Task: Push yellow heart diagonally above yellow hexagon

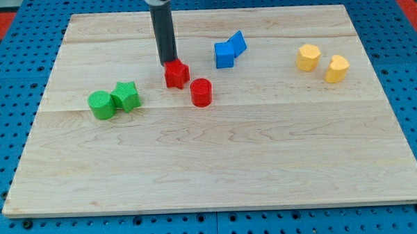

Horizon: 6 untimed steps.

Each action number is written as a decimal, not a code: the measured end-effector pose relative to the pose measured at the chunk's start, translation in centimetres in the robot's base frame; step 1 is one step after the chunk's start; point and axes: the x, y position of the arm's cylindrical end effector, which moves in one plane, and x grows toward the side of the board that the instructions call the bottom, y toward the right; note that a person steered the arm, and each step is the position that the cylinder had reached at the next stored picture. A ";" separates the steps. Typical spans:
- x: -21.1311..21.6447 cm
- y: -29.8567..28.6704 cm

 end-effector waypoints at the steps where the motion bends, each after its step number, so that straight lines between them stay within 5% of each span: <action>1: -0.6 1.2; 2: -2.2 4.1; 4: 4.7 16.3; 6: 5.9 30.1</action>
